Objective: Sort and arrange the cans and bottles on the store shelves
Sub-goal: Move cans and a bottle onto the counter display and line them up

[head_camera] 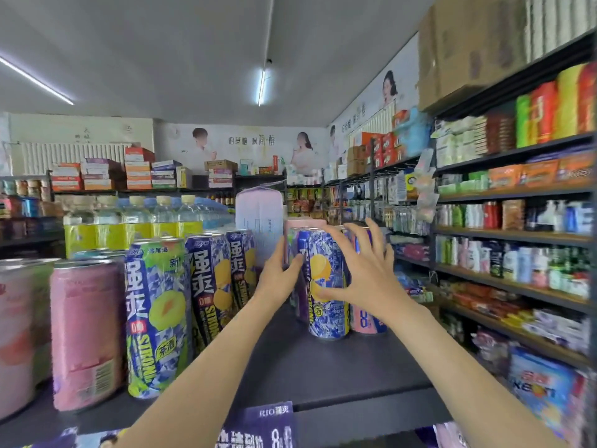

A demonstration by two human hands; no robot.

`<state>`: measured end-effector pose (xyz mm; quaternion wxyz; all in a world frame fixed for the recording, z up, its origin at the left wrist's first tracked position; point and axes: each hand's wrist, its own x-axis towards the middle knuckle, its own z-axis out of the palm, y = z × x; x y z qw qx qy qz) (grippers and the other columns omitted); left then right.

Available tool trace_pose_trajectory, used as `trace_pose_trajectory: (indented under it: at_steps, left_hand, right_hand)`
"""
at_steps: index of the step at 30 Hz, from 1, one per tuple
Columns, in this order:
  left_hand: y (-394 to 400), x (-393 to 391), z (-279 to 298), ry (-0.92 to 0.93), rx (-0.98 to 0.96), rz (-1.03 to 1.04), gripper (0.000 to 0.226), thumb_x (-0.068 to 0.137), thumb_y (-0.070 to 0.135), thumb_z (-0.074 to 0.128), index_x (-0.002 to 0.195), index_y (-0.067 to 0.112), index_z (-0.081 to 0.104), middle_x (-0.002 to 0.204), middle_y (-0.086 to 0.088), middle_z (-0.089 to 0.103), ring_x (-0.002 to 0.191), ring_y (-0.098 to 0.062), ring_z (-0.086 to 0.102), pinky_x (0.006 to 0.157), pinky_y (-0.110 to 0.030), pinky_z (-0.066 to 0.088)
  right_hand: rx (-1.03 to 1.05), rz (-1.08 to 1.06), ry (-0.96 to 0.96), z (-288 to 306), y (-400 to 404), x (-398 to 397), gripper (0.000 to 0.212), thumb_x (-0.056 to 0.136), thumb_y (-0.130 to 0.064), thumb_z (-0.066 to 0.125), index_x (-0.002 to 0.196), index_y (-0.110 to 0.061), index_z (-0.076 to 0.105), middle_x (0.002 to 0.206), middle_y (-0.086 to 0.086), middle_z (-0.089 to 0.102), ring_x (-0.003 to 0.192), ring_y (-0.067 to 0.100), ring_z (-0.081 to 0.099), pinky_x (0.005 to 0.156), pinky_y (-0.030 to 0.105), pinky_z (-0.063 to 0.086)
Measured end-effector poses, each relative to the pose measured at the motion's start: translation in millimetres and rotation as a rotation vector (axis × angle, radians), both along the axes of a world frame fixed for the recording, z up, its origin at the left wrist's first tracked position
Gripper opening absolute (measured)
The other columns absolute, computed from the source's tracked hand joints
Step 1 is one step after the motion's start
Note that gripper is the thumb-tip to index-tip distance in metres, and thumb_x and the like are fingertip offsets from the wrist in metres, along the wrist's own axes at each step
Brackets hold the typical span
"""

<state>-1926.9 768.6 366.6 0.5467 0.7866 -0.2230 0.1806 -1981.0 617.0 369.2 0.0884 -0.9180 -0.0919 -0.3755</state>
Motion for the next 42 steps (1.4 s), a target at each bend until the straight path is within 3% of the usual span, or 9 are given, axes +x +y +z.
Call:
trace_pose_trajectory:
  at_steps: [7,14,20,23,27,30,34,37,42]
  left_hand:
    - [-11,33,-7,0.202,-0.168,-0.255,0.059,0.089,0.059,0.038,0.143,0.04,0.025,0.143,0.006,0.042,0.129,-0.017,0.042,0.112,-0.045,0.028]
    - [-13,37,-7,0.241,-0.201,-0.336,0.076,0.076,0.075,0.039,0.143,0.046,0.018,0.148,0.008,0.036,0.131,-0.015,0.039,0.112,-0.047,0.027]
    - [0,-1,2,0.226,-0.129,-0.322,0.049,0.098,0.049,0.023,0.145,0.032,0.024,0.13,0.011,0.043,0.125,-0.014,0.041,0.104,-0.033,0.03]
    - [19,-30,7,0.09,0.038,-0.201,0.045,0.1,0.044,0.026,0.141,0.028,0.034,0.132,0.009,0.046,0.124,-0.014,0.044,0.104,-0.03,0.032]
    - [65,-62,9,-0.504,0.438,0.236,0.042,0.093,0.021,0.049,0.134,0.014,0.045,0.124,-0.005,0.054,0.114,-0.022,0.051,0.094,-0.032,0.039]
    - [94,-81,18,-0.797,0.523,0.436,0.037,0.087,0.016,0.046,0.121,0.006,0.057,0.115,-0.013,0.058,0.105,-0.033,0.051,0.09,-0.036,0.038]
    - [121,-91,22,-1.095,0.649,0.681,0.036,0.079,0.018,0.05,0.112,0.01,0.063,0.117,-0.012,0.059,0.111,-0.03,0.046,0.096,-0.039,0.031]
    - [140,-94,16,-0.937,0.598,0.914,0.053,0.08,0.038,0.047,0.129,0.019,0.049,0.14,-0.014,0.041,0.132,-0.033,0.029,0.111,-0.051,0.008]
    - [158,-90,-1,-0.751,0.568,0.881,0.057,0.078,0.045,0.04,0.128,0.018,0.046,0.127,-0.015,0.047,0.116,-0.035,0.048,0.108,-0.053,0.017]
  right_hand:
    - [-0.008,0.003,0.06,5,-2,-6,0.103,0.068,-0.061,0.069,0.145,-0.045,0.001,0.15,-0.01,0.003,0.139,0.015,-0.019,0.111,0.06,0.014]
    - [-0.008,-0.003,0.08,10,0,-4,0.105,0.068,-0.055,0.073,0.145,-0.043,0.002,0.151,-0.008,0.003,0.14,0.018,-0.019,0.111,0.06,0.012]
    - [0.016,0.01,0.081,10,-2,-9,0.106,0.068,-0.054,0.074,0.147,-0.04,0.004,0.152,-0.007,0.004,0.14,0.019,-0.019,0.11,0.063,0.013]
    - [0.032,0.0,0.107,11,0,-13,0.106,0.069,-0.053,0.074,0.147,-0.039,0.003,0.154,-0.004,0.003,0.141,0.022,-0.019,0.11,0.065,0.009]
    - [-0.031,-0.075,0.034,12,17,-21,0.099,0.075,-0.05,0.071,0.149,-0.029,0.009,0.155,0.005,-0.002,0.142,0.028,-0.019,0.11,0.061,-0.002]
    - [-0.074,0.052,-0.155,12,49,-26,0.086,0.079,-0.041,0.071,0.147,-0.022,0.022,0.155,0.01,0.003,0.144,0.025,-0.013,0.113,0.052,-0.005]
    - [0.07,0.357,-0.019,8,98,-18,0.088,0.078,-0.037,0.072,0.147,-0.026,0.019,0.153,0.006,0.009,0.143,0.023,0.003,0.116,0.043,0.015]
    - [0.388,0.633,0.188,3,126,-12,0.099,0.076,-0.033,0.076,0.148,-0.033,0.009,0.153,0.0,0.013,0.141,0.016,0.015,0.106,0.026,0.018]
    - [0.503,0.752,0.3,-3,142,-1,0.098,0.075,-0.017,0.078,0.147,-0.036,0.014,0.149,0.0,0.024,0.137,0.019,0.026,0.111,0.047,0.03]
